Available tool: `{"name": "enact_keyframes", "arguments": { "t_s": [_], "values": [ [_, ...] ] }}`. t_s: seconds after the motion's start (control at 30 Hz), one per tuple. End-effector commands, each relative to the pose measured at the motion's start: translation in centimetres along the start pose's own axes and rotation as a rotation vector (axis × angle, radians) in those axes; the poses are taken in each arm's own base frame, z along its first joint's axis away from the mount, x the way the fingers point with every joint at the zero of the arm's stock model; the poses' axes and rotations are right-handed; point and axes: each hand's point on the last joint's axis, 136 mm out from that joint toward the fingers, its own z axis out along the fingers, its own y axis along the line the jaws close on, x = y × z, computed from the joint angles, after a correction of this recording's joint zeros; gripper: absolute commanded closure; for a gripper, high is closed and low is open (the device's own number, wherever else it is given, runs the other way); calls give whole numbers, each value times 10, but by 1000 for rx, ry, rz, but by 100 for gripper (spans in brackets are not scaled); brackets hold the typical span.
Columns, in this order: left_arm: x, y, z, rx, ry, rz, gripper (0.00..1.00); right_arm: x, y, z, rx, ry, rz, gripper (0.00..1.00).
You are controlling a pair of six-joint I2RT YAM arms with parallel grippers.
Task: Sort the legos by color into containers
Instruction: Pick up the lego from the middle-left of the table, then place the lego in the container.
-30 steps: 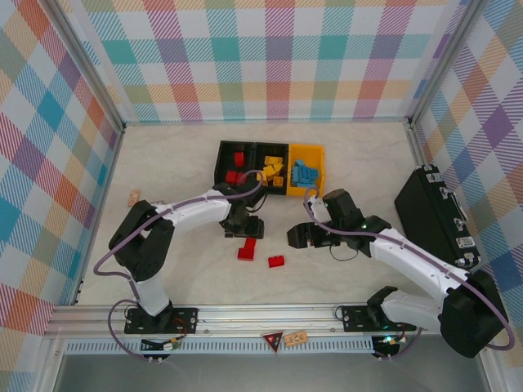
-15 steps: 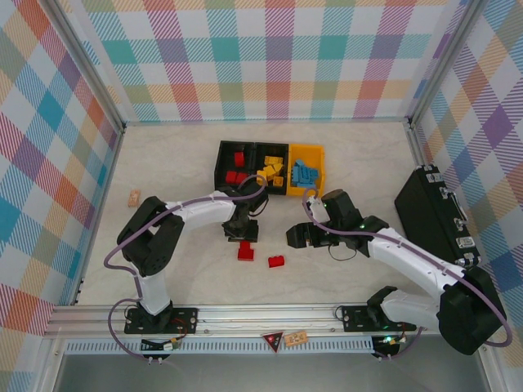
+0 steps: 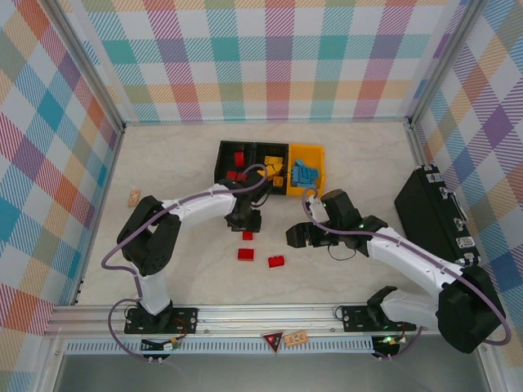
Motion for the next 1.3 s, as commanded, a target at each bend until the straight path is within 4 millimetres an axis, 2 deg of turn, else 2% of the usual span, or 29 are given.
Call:
{"name": "enact_keyframes", "arguments": {
  "t_s": [0.0,0.33,0.47,0.63,0.77,1.0,1.13,1.27],
  "values": [
    [-33,14,-31,-14,-87,-13,64,-4,3,1,-7,-17,-7,28],
    [-126,38,-65,15,-257,-117,64,-10,0,3,12,-31,15,28],
    [-160,45,-62,-18,-288,-124,64,-13,0,5,14,-34,28,28],
    [-192,55,-50,-73,-302,-129,64,-14,-1,7,18,-38,40,28],
    [-214,62,-38,-80,-311,-149,64,-14,-2,7,29,-41,44,28],
    [-240,62,-25,-71,-320,-158,63,-13,-5,7,44,-40,54,28],
    [-248,58,-18,-60,-314,-156,59,-14,-6,7,47,-43,57,28],
    [-252,56,-22,-49,-321,-156,54,-14,-6,8,50,-42,56,28]
  ]
}}
